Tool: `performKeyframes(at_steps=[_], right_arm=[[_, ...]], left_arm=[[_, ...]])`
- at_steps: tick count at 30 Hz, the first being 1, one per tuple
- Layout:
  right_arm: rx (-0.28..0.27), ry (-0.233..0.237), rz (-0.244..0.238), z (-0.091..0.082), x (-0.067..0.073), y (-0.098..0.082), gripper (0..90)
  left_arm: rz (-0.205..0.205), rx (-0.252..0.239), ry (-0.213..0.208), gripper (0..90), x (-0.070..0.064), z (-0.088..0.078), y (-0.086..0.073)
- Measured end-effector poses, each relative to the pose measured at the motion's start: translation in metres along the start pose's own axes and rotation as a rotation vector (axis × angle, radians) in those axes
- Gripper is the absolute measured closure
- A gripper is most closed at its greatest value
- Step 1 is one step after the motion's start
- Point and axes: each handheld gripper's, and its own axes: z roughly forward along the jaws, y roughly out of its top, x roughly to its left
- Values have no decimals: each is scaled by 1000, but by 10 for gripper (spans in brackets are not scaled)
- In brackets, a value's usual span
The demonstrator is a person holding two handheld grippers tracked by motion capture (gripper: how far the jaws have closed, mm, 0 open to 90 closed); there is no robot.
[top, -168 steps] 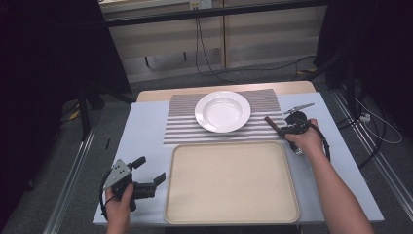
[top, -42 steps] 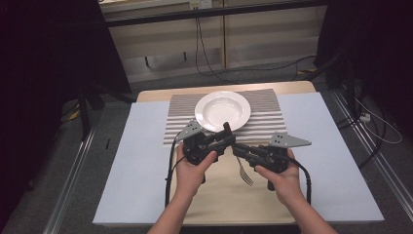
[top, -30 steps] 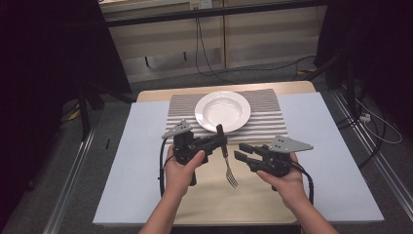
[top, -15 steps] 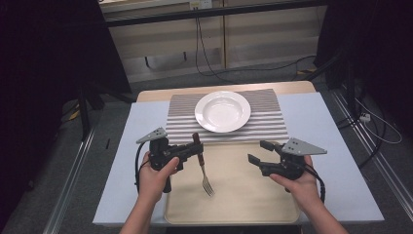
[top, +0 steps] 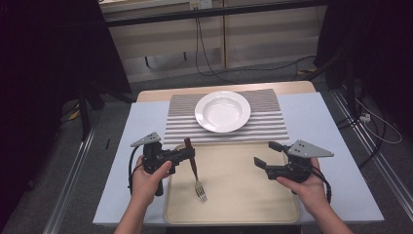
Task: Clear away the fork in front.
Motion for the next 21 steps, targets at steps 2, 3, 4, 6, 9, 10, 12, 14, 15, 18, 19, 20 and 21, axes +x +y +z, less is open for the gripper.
performKeyframes(at_steps=[2,3,4,6,9,10,12,14,15,18,19,20,21], right_arm=[[4,-3,0,-2,-1,-1,201],[5,-4,-1,-3,-1,-1,199],[4,-5,1,-4,-2,-2,198],[1,-10,4,-7,-3,-2,194],[7,-12,6,-10,-5,-4,192],[8,-14,8,-11,-6,-4,192],[6,-19,12,-13,-7,-5,191],[7,-20,13,-16,-9,-6,187],[10,-21,14,-17,-9,-7,185],[16,-25,16,-21,-11,-9,180],[17,-27,23,-24,-13,-10,178],[17,-27,23,-24,-13,-10,178],[19,-33,30,-27,-15,-12,176]], left_arm=[[15,-2,24,785,4,0,-2],[17,-7,35,780,6,1,-4],[21,-2,44,774,8,1,-5],[24,7,59,760,12,2,-8],[33,29,80,737,18,6,-14],[35,33,79,729,19,7,-17],[36,46,90,715,22,9,-21],[45,60,94,697,24,10,-25],[54,78,96,690,25,11,-27],[74,121,96,669,26,12,-30],[83,135,98,668,26,13,-30],[86,140,98,668,25,13,-31],[89,145,96,667,25,14,-32]])
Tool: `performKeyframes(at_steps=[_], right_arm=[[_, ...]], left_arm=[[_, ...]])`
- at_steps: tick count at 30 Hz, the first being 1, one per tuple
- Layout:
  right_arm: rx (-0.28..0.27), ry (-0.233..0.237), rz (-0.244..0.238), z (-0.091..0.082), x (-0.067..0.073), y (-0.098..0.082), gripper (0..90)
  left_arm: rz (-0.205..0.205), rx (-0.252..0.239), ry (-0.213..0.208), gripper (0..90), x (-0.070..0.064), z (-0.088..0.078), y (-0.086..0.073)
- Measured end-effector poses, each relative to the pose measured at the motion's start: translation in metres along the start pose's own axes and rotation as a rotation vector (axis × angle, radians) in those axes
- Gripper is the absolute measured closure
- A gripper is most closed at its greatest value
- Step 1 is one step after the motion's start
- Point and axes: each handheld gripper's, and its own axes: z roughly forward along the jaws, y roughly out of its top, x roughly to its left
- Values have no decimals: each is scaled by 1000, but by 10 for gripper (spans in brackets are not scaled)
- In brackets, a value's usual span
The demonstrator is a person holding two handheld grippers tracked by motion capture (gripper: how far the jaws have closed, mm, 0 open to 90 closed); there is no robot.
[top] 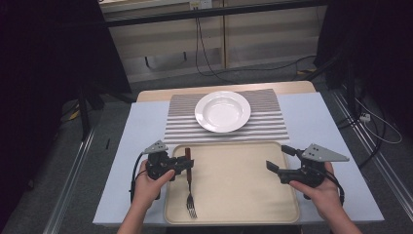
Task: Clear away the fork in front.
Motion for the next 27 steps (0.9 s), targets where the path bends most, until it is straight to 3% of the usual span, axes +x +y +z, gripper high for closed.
performKeyframes(at_steps=[8,27], right_arm=[[-6,-7,5,-4,-2,-4,170],[-17,-12,11,-5,-5,-5,166]], left_arm=[[20,30,35,639,3,-1,-9],[4,41,85,612,18,2,-19]])
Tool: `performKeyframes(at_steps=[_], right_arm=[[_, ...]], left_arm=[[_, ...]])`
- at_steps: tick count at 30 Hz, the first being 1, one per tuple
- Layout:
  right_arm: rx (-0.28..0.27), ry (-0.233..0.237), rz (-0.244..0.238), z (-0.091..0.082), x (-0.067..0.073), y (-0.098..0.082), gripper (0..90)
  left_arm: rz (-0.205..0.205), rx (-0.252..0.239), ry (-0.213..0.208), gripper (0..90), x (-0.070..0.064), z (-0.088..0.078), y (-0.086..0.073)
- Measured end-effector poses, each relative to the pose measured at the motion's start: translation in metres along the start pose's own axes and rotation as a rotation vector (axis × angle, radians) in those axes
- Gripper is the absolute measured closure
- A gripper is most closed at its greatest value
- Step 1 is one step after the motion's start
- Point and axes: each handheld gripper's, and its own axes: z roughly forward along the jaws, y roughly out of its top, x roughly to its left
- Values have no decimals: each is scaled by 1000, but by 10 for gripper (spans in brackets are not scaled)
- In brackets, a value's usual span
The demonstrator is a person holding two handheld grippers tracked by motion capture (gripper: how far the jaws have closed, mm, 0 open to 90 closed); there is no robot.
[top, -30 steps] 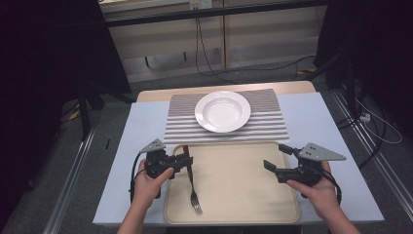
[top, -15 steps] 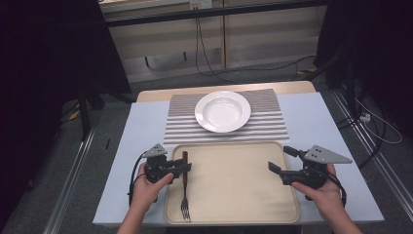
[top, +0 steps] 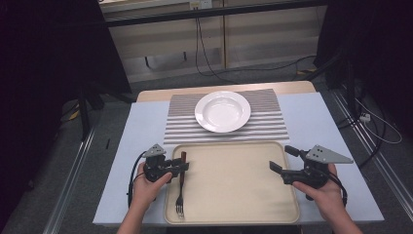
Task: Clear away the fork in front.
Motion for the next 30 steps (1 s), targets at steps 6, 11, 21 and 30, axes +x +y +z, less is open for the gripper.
performKeyframes(at_steps=[6,11,21,30], right_arm=[[4,0,-1,1,0,-1,163],[9,-4,-12,0,0,-1,160],[35,-13,-20,-3,1,-2,159],[62,-26,-25,-15,-2,-9,158]], left_arm=[[-7,2,23,598,4,1,-4],[-11,-10,47,585,7,-1,-6],[-21,-52,65,527,3,-13,-5],[-13,-120,56,445,-2,-33,-4]])
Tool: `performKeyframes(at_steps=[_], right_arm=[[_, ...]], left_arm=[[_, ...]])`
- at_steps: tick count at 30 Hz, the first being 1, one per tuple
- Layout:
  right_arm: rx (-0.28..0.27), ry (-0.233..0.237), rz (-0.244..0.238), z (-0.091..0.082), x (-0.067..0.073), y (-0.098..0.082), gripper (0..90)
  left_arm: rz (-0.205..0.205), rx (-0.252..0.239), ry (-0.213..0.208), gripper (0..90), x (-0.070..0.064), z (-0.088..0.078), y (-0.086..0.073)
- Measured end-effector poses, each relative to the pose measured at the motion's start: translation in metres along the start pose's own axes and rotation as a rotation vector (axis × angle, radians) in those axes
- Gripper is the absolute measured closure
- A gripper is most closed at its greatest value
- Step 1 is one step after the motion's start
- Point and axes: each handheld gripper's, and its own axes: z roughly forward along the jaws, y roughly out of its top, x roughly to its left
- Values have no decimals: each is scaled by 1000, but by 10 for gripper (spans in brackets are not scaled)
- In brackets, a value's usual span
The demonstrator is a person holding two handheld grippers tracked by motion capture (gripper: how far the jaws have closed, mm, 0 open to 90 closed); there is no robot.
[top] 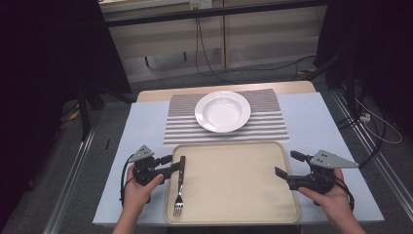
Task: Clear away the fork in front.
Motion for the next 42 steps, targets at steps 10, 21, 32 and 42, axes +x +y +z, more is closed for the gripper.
performKeyframes(at_steps=[10,21,32,42], right_arm=[[20,-2,1,-6,-2,-6,158],[21,2,-1,-6,-1,-6,158],[27,1,-1,-11,-1,-8,158],[26,-10,8,-18,-5,-11,158]], left_arm=[[22,-10,-3,382,2,-19,-4],[28,-10,14,316,8,-35,-9],[42,-8,38,257,12,-46,-13],[55,-5,37,196,11,-49,-15]])
